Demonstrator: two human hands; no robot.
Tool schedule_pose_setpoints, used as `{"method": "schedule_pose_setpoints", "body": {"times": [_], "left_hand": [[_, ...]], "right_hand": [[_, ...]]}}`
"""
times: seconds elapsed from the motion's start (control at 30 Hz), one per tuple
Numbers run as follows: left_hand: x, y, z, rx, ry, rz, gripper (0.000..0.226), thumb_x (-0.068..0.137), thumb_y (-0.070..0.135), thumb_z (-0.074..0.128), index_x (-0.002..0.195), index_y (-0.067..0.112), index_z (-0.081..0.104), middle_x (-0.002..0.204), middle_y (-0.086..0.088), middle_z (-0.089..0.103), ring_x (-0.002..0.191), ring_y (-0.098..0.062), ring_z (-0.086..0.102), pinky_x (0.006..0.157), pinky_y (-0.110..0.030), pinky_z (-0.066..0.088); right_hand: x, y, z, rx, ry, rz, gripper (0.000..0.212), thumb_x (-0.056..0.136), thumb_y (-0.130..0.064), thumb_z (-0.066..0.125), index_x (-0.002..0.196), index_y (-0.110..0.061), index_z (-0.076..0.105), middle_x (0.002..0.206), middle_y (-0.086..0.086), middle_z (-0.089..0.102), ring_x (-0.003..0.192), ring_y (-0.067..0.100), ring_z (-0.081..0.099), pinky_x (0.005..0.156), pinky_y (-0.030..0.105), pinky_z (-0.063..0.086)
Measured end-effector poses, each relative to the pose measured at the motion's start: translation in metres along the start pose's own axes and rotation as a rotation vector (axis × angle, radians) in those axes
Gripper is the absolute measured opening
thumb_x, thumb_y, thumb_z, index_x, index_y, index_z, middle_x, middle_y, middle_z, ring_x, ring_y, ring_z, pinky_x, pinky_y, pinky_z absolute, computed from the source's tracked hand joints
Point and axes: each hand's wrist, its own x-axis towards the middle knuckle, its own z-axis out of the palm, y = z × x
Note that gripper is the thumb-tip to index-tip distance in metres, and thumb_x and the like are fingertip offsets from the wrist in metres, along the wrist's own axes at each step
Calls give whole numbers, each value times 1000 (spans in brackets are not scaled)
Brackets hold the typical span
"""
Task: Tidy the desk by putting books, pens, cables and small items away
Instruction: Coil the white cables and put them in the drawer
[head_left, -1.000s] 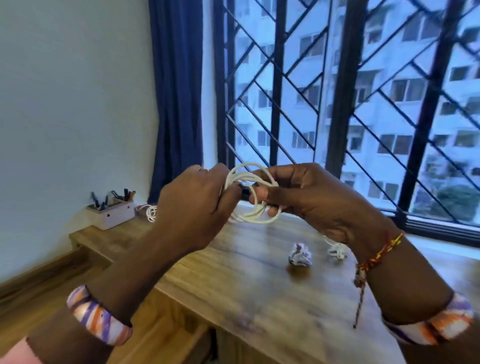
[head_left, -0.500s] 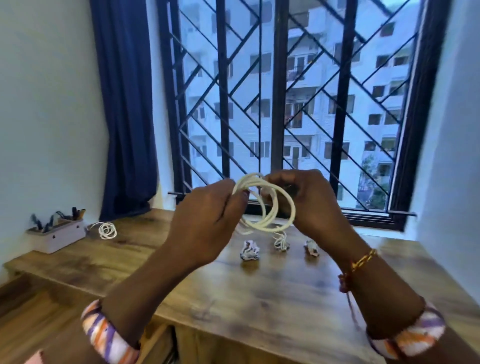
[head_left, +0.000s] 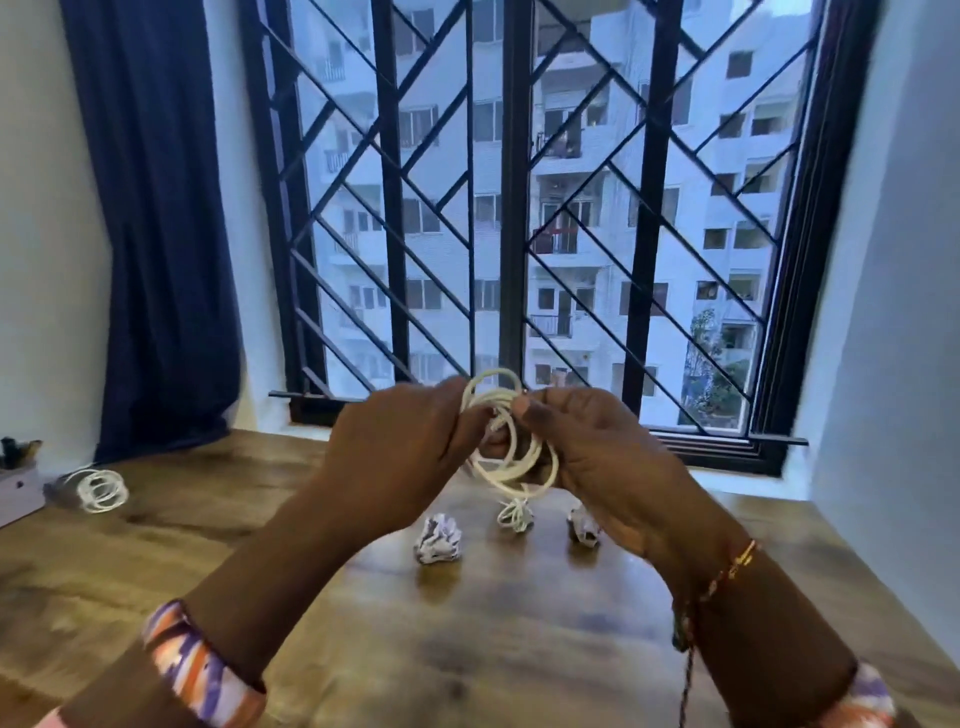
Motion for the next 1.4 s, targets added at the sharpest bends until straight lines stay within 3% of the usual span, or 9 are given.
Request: {"method": "schedule_pose_setpoints", "body": {"times": [0.13,0.3,0.4,0.6,0.87,0.97,1.07,1.3,1.4], "left_hand": [[45,10,43,-455,-209,-46,22,97,40,28,86,30,45,71,6,54,66,-12,52,62,-27,38],[92,24,96,-660,-104,-101,32,90,43,25,75,27,48,72,0,55,68,-18,52,61,-30,37],[108,33,116,-553,-70,-117,39,95,42,26,65,23,42,62,3,47,61,-18,47,53,-28,31],[120,29,122,-360,116,-171,40,91,49,22,62,25,38,56,5,42,60,-21,48,51,-28,27],[114,-14,129,-424,157,-425,49,81,55,38,52,17,48,52,-2,53,52,-15,51,49,-25,33],[121,-28,134,-578,65,-474,10,77,31,65,79,22,60,74,4,64,67,-12,60,56,-18,38],[128,-30,137,-640,181,-450,61,69,13,75,120,25,45,103,9,61,71,-7,62,63,-15,44],[126,-26,140,-92,414,-6,46,81,18,46,127,15,47,94,-11,72,72,-25,69,56,-27,56],[128,-22,144,92,355,17,50,70,12,70,118,5,61,71,-12,72,55,-26,66,43,-27,49]], "right_hand": [[37,10,-30,-148,143,-77,22,96,-12,46,89,-9,66,67,11,66,60,17,59,66,35,52],[68,11,-77,661,19,99,24,84,8,48,99,-9,53,62,9,65,53,14,64,59,28,57],[79,18,-93,521,-2,-13,37,63,8,57,97,-8,59,72,7,69,61,14,67,62,26,57],[110,23,-102,-146,245,-327,17,84,-11,64,72,-21,71,69,-1,71,69,13,67,61,26,54],[165,24,-66,200,221,-269,11,88,-13,59,78,-16,63,58,-3,65,53,13,64,46,23,52],[181,33,-51,124,158,-254,16,89,-14,57,74,-16,62,53,-6,63,49,8,60,48,20,49],[187,36,-43,47,43,-230,13,88,-14,59,77,-12,65,56,-4,65,49,8,61,44,19,48],[197,29,-53,121,16,34,22,85,-18,65,95,0,62,48,5,58,34,10,51,33,16,40],[198,30,-57,147,-27,139,16,91,-16,57,83,-2,61,50,8,53,33,9,47,32,15,39]]}}
